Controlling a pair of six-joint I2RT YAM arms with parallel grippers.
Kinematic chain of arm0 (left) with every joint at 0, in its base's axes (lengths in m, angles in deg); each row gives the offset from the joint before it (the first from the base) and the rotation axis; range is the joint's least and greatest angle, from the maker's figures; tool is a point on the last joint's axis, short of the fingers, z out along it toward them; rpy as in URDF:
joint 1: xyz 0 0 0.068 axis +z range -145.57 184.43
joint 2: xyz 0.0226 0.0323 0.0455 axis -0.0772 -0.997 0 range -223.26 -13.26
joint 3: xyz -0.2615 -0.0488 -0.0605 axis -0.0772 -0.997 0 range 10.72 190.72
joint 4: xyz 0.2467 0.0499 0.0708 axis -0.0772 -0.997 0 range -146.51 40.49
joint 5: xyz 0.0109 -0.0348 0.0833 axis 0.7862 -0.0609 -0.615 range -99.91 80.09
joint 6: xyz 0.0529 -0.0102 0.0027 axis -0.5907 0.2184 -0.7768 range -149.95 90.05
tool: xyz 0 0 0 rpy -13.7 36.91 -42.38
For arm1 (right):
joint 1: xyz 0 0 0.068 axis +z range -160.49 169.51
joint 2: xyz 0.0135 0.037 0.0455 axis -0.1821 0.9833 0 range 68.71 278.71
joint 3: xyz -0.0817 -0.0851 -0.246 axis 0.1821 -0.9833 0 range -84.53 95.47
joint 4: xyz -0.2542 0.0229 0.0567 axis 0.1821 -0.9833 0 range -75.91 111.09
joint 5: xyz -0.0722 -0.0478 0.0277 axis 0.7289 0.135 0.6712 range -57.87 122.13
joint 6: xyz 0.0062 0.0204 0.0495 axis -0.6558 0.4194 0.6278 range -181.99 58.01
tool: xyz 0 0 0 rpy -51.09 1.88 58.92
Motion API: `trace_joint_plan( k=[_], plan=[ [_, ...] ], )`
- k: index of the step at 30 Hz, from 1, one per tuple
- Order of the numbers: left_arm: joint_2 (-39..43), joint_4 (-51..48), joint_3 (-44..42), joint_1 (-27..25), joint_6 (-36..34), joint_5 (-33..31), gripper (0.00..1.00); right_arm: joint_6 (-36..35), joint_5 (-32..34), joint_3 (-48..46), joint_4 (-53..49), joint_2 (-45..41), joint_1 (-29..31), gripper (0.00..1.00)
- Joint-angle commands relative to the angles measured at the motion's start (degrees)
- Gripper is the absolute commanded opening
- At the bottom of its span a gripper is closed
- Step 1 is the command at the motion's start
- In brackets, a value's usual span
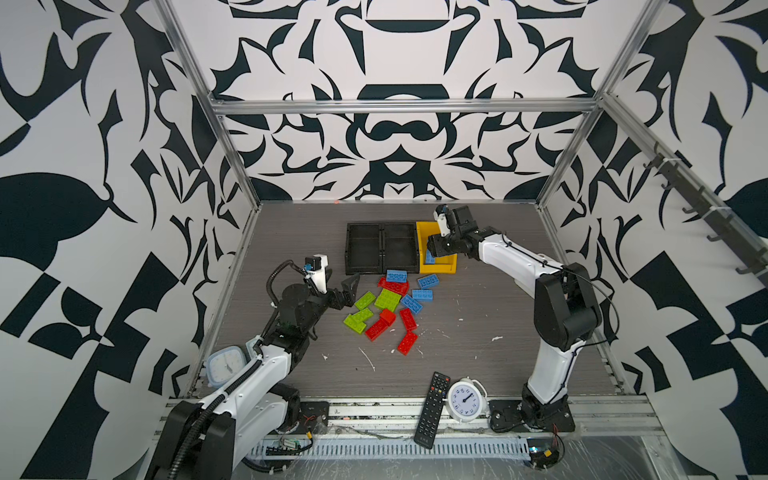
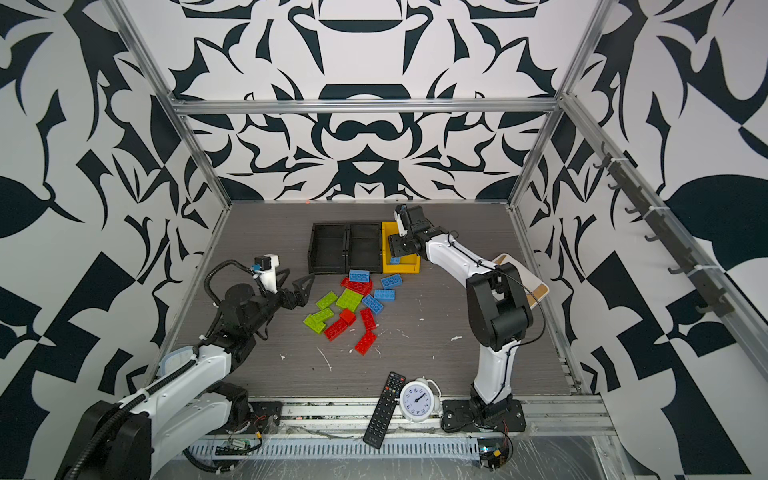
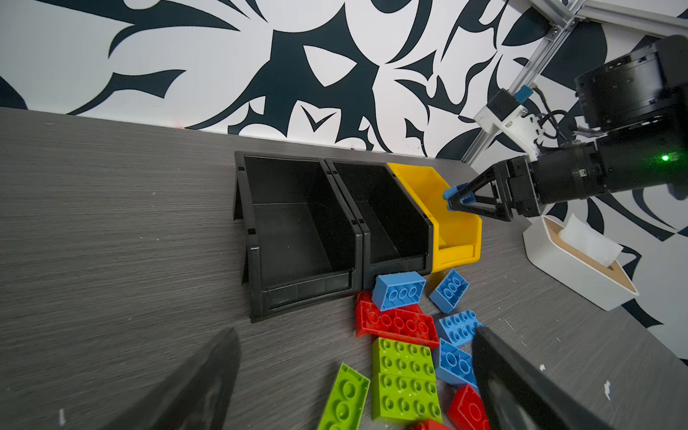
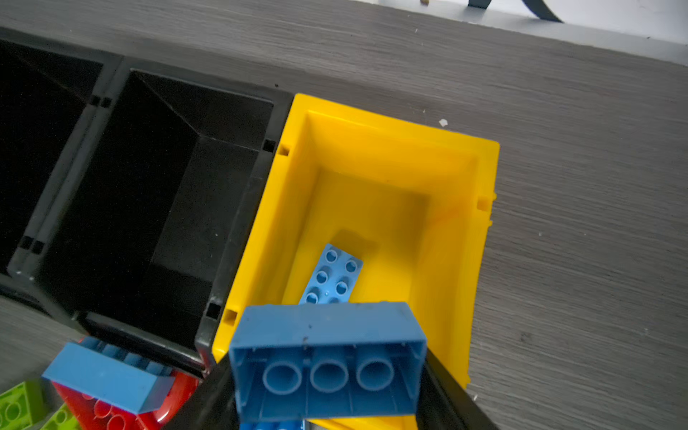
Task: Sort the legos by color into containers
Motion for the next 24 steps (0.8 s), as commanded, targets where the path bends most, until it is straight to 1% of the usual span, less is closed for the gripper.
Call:
trace_joint_plan(
  k=[1,5,8,11,13,17,19,24],
  plan=[
    [0.52,1.28,-0.78,0.01,0.46,-0.27,0.99,-0.57,-0.41,2.78,0.34,-0.79,0.0,0.63],
    [0.3,1.3,-0.64,0.07,0.26,-0.4,0.99,-0.69,0.21,3.63,-0.62,-0.04,0.07,0.72],
    [0.24,1.25,-0.66,0.04,0.28,-0.45,0.99,-0.79,0.29,3.64,-0.81,-0.06,0.0,0.76],
    [0.07,1.32,-0.62,0.06,0.26,-0.56,0.99,-1.02,0.33,3.79,-1.31,-0.29,0.0,0.87],
    [0.07,1.39,-0.64,0.06,0.28,-0.46,0.99,-1.29,0.23,3.81,-2.0,-0.59,0.0,0.87],
    [0.23,1.24,-0.64,0.05,0.28,-0.55,0.99,-0.28,-0.52,1.31,-3.23,-3.94,0.36,0.83],
    [0.31,1.2,-0.63,0.04,0.11,-0.8,0.99,0.23,-1.6,-2.55,-2.04,-7.64,1.38,0.81],
    [0.6,0.92,-0.71,0.06,-0.09,-1.18,0.99,0.86,-1.77,-13.23,-2.06,-16.35,5.51,0.75]
  ],
)
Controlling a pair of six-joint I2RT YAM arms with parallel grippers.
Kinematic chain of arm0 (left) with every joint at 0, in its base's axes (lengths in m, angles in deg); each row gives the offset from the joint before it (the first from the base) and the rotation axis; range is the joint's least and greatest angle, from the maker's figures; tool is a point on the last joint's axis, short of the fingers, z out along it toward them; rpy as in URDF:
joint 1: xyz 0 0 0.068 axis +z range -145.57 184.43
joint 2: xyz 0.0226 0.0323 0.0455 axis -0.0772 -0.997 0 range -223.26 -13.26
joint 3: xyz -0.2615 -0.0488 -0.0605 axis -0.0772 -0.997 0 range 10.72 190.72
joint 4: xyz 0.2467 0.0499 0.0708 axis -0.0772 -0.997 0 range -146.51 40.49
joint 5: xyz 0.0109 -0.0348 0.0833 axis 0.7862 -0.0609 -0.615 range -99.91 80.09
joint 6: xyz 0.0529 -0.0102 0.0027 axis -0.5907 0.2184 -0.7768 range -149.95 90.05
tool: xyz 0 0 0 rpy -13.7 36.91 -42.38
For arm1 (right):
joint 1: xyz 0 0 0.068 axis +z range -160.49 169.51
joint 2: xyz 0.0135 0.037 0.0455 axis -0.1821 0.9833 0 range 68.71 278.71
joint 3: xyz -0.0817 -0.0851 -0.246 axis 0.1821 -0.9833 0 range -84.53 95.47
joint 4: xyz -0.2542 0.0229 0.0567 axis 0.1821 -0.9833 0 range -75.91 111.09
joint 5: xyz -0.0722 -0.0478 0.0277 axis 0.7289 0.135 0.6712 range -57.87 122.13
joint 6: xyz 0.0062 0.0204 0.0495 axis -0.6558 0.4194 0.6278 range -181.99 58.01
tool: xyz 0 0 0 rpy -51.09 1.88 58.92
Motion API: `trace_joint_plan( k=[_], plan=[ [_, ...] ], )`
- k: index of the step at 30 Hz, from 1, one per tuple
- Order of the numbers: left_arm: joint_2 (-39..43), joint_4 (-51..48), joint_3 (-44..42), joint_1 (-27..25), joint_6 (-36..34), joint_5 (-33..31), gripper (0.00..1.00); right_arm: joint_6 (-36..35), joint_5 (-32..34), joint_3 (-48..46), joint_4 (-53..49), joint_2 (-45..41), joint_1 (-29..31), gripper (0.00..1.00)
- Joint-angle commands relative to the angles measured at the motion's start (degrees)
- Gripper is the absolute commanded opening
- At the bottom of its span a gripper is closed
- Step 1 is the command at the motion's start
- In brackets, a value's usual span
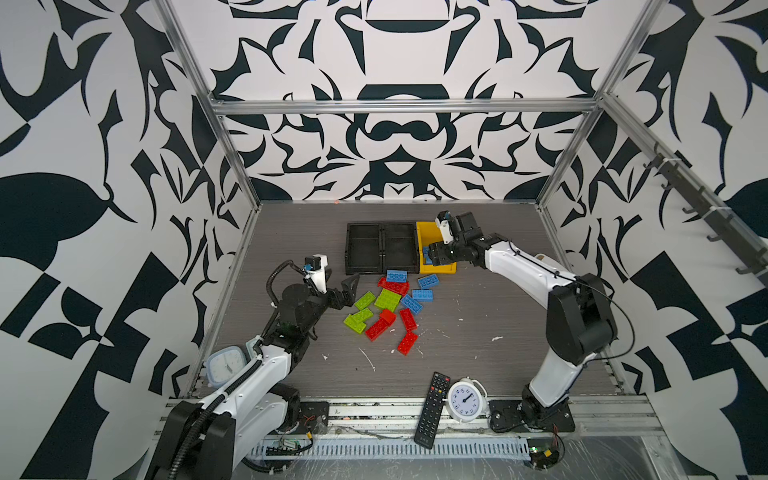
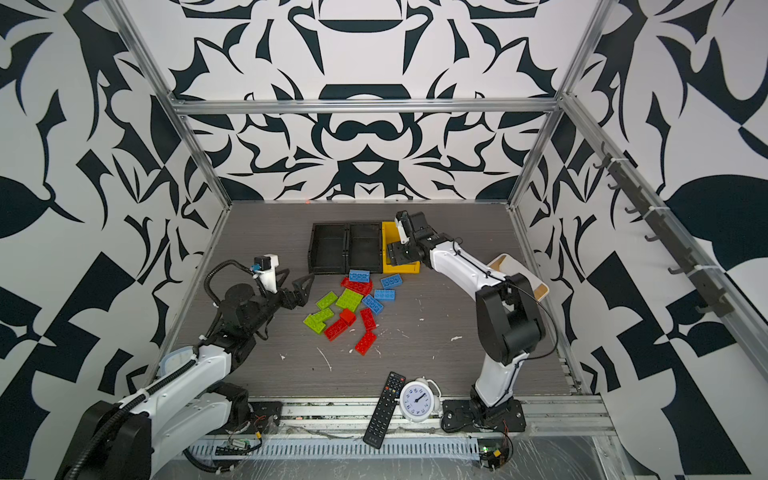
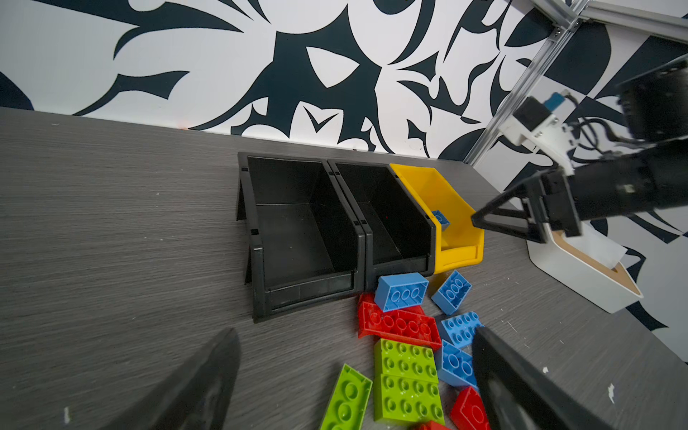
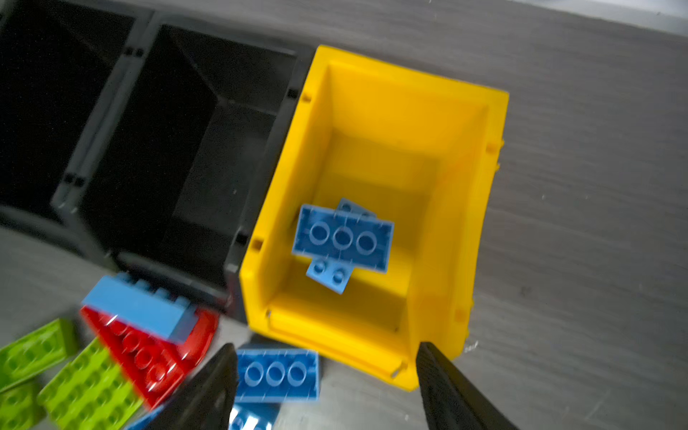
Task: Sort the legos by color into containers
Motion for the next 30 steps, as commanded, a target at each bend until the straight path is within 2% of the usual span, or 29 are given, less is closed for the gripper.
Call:
trace_joint_plan(
  k=[1,8,15,30],
  plan=[
    [0.59,0.93,-0.62,0.04,-0.07,-0.57,0.99,0.85,-1.47,-5.17,-0.27,-6.61,3.43,0.74],
    [0.07,0.91,-0.51,0.05,-0.16,-0.53,0.99,3.72,-1.41,-10.97,2.91,-7.33,10.32,0.66],
    [-0.02,0.84,-0.51,0.04,-0.16,-0.65,0.99,7.68,-5.57,-9.96,11.96,-1.73,10.69,0.64],
    [1.4,-0.41,-0.42,0.05,-0.89,-1.18,0.99,7.11,-6.53,-4.69,15.05,7.3,11.13,0.67]
  ],
)
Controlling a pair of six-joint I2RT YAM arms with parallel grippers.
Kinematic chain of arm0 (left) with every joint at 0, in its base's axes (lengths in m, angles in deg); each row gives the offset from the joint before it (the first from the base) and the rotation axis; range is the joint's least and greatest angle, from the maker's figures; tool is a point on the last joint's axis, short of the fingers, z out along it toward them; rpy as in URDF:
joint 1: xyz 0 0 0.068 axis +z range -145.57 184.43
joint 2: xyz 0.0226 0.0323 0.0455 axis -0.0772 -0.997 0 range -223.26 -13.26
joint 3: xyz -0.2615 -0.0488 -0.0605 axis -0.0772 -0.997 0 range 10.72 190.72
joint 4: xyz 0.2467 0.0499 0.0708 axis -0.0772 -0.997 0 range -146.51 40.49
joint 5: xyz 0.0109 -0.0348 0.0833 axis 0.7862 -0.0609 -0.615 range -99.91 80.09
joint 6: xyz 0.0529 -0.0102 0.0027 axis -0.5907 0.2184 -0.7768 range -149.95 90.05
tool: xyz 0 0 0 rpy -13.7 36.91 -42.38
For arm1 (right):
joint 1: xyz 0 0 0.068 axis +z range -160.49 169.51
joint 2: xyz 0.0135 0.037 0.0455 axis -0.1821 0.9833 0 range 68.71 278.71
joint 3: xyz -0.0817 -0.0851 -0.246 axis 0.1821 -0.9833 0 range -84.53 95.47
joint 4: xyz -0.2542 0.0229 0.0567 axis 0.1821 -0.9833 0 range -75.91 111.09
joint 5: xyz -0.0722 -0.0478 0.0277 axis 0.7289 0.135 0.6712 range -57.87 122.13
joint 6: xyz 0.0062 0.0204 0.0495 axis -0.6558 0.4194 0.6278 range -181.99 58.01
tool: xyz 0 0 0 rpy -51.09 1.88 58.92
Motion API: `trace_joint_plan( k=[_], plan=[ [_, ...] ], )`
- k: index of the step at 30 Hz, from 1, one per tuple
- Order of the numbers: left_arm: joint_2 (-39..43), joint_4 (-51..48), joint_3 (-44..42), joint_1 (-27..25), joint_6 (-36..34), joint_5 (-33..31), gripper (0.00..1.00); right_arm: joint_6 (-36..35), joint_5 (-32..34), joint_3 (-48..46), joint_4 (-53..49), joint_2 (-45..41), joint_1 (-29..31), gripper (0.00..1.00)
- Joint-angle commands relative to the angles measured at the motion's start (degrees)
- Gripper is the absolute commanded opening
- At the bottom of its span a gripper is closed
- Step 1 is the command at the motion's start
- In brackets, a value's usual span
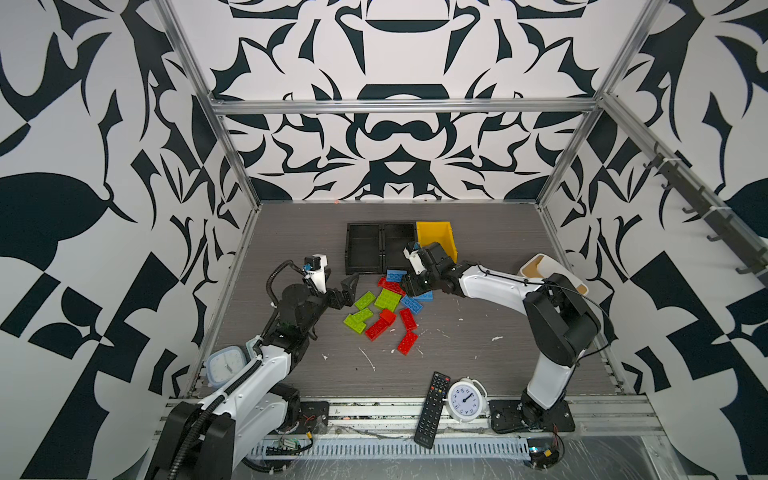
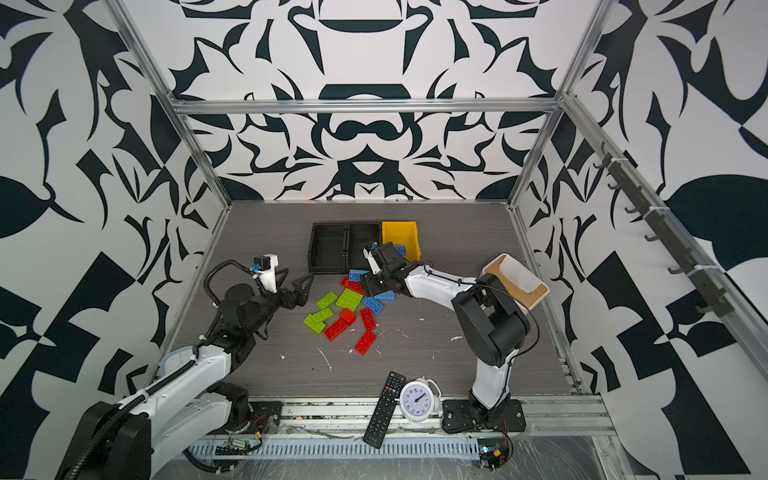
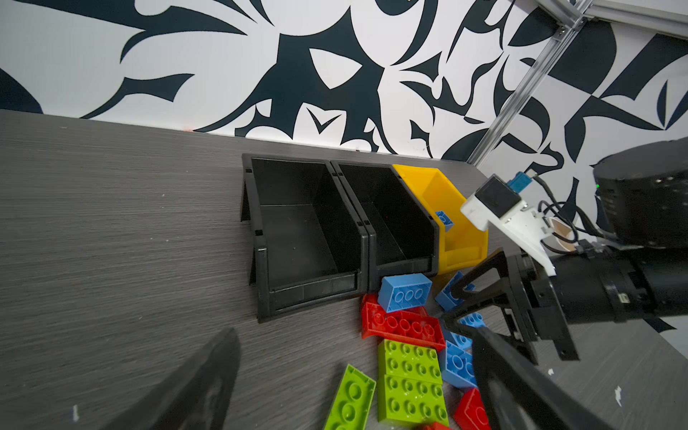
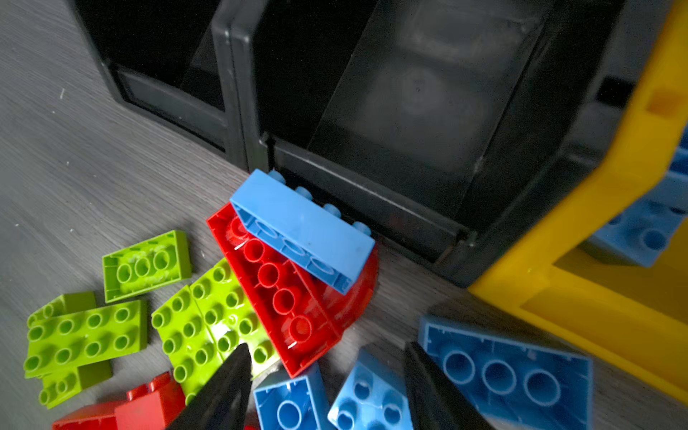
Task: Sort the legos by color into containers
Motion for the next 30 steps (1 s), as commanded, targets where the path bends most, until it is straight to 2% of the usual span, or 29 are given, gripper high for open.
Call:
trace_joint_plan(
  k=[1,17,30],
  plan=[
    [0.96,-0.13,-0.42,0.04,-0.39,-0.68,0.99,0.29,-0.64,2.48,2.31,0.33,0.31,0.68],
    [1.06,-0.45,-0.34,0.01,-0.52,-0.87,0.99,-0.2,-2.04,7.95,2.55,7.05,0.32,0.71],
    [1.08,-0.5,-0.19,0.05,-0.54,-0.48,0.99,-0.4,-6.03,8.18,6.54,8.84,0.54,0.68]
  ],
)
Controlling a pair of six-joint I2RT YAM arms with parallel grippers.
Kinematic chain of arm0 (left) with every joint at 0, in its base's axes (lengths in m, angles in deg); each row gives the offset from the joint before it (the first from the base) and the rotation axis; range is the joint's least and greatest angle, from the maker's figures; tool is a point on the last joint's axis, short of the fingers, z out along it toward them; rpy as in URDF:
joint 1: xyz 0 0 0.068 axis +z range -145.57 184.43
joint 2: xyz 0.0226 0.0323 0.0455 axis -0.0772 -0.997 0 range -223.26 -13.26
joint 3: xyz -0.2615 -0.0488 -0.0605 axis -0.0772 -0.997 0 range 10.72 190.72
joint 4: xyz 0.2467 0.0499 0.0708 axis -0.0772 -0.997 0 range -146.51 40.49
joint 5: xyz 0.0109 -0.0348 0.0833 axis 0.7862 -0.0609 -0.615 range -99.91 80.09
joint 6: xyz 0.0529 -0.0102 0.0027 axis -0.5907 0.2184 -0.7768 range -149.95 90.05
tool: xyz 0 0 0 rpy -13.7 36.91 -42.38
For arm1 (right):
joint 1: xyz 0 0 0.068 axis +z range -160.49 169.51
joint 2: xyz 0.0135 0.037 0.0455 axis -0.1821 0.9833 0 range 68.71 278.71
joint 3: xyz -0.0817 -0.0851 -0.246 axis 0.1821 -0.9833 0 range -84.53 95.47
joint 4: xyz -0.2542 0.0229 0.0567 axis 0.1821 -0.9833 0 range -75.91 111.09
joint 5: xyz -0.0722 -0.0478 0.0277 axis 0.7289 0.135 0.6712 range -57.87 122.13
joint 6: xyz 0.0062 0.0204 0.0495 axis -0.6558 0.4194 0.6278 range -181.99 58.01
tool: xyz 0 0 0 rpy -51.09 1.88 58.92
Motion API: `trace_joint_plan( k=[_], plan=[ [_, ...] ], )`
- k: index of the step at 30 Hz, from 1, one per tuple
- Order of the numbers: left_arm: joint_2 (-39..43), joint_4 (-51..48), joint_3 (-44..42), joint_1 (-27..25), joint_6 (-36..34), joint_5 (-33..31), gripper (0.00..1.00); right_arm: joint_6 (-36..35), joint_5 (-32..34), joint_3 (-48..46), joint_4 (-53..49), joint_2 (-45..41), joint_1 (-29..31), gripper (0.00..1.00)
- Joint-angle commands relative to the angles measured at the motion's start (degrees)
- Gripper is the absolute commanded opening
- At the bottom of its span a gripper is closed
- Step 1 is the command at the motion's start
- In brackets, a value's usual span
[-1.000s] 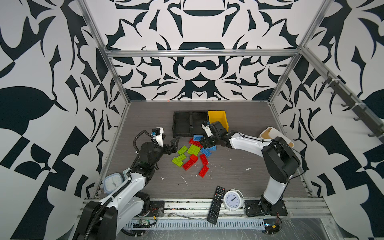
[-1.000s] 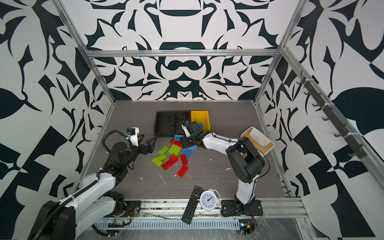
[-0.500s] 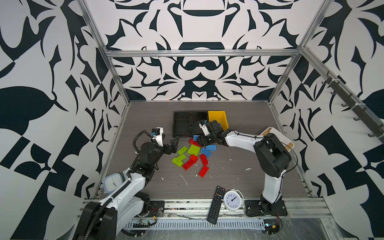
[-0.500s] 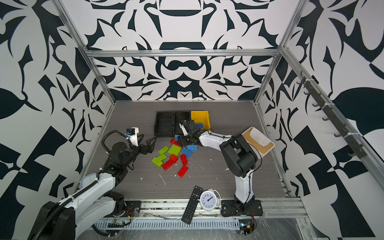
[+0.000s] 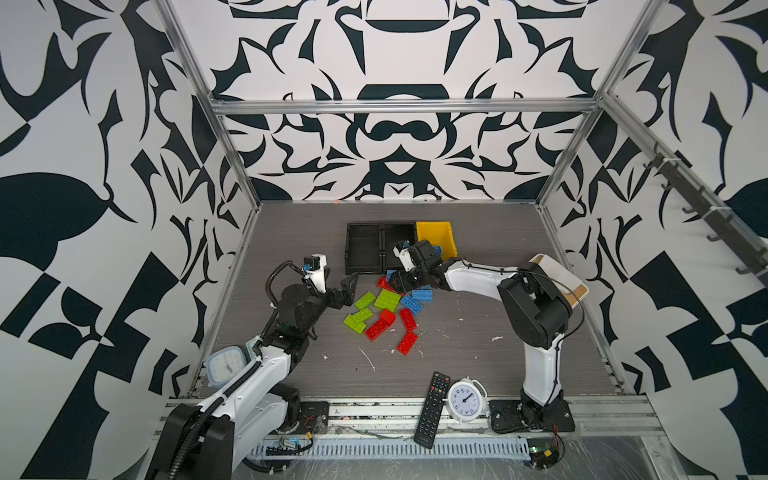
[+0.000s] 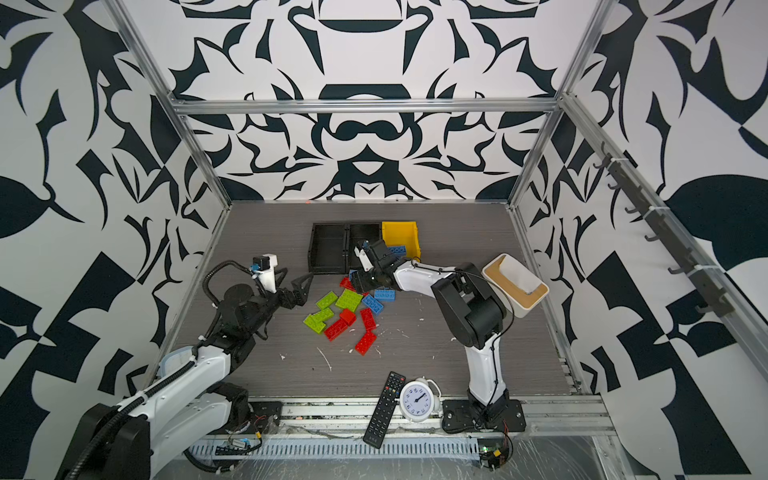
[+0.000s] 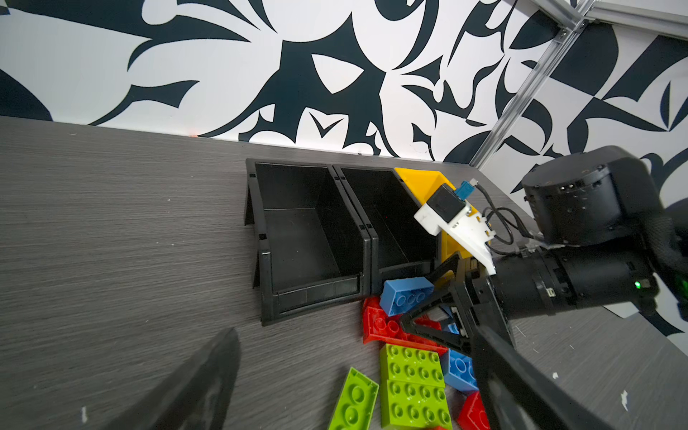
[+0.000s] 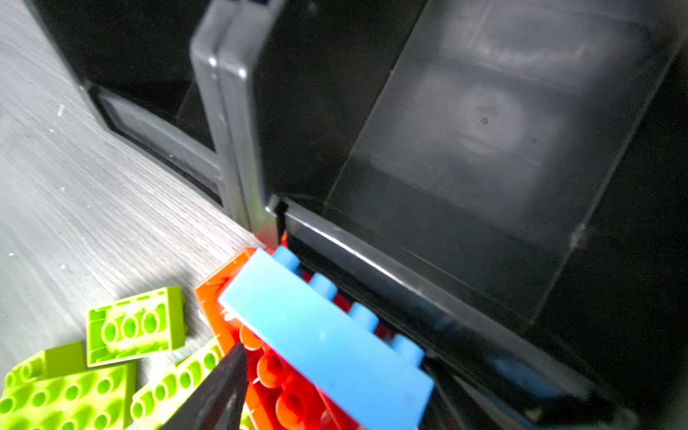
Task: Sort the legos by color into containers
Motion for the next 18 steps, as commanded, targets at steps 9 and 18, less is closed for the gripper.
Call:
trace_joint_plan(
  k=[9,18],
  plan=[
    [0.73,-0.63,-0.16,0.05,-0.11,-0.24,0.99,0.21,0.76,1.6,3.18,-0.65,0.5,0.54],
    [1.17,-0.93,-0.16,0.05,-0.24,-0.48,0.99,-0.09,1.07,0.39,2.94,-2.56,0.97,0.42]
  ],
)
